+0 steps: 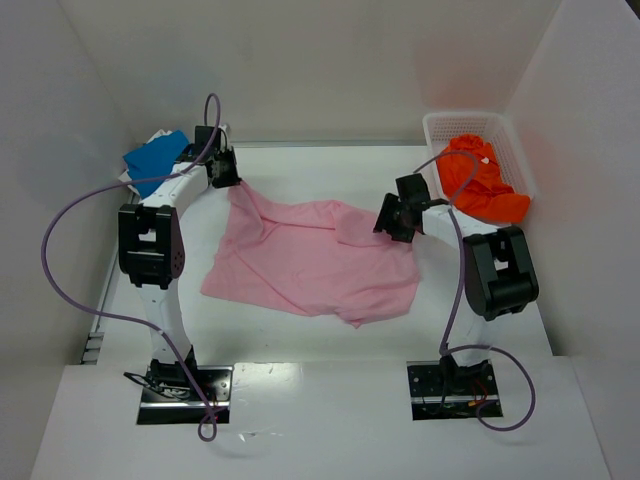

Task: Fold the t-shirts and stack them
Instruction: Flatten out the tshirt

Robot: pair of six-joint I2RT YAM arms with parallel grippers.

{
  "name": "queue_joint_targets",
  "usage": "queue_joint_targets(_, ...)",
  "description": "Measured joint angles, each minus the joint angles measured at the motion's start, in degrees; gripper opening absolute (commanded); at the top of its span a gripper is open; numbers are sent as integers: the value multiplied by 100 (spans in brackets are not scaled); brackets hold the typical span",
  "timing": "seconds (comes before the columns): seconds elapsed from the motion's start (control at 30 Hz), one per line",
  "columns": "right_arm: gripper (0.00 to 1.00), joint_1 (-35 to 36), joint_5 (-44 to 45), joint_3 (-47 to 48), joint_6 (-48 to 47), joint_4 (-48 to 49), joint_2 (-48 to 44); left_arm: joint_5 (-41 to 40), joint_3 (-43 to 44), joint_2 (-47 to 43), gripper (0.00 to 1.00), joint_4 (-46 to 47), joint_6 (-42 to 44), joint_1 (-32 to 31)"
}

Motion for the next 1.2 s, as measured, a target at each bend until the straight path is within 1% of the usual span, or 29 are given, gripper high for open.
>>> queue_joint_targets(0.13, 60, 24, 81, 0, -48, -20, 195, -2, -20, 0, 3, 35, 0, 0)
queue_joint_targets(0.23, 49, 26, 122, 17, -107, -26, 345, -2, -31, 0, 3, 46, 20, 0)
queue_joint_targets(0.37, 26, 26, 166, 168, -170, -39, 516, -2, -33, 0, 3, 50, 103, 0)
queue_joint_targets(0.4, 15, 26, 188, 214, -177, -46, 540, 0, -33, 0, 3, 50, 105, 0)
queue_joint_targets(0.47, 8, 26, 251, 297, -203, -72, 553, 0, -35, 0, 3, 46, 107, 7)
queue_joint_targets(0.53, 5, 26, 326, 426, -219, -136, 560, 0, -35, 0, 3, 46, 107, 15)
queue_joint_targets(0.7, 5, 26, 483, 925, -260, -317, 546, 0, -37, 0, 3, 44, 109, 48)
queue_joint_targets(0.8, 8, 26, 549, 1196, -319, -352, 468, -2, -42, 0, 3, 44, 107, 48)
queue_joint_targets(0.9, 8, 24, 638, 1438, -398, -343, 420, 0, -42, 0, 3, 44, 109, 50)
queue_joint_targets(1.03, 8, -15, 682, 1777, -461, -315, 557, 4, -57, 0, 3, 44, 114, 48)
queue_joint_targets(1.17, 17, -50, 739, 1941, -527, -197, 909, 4, -94, 0, 3, 48, 127, 48)
queue_joint_targets(1.2, 24, -61, 752, 1941, -540, -190, 1001, 4, -105, 0, 3, 46, 131, 48)
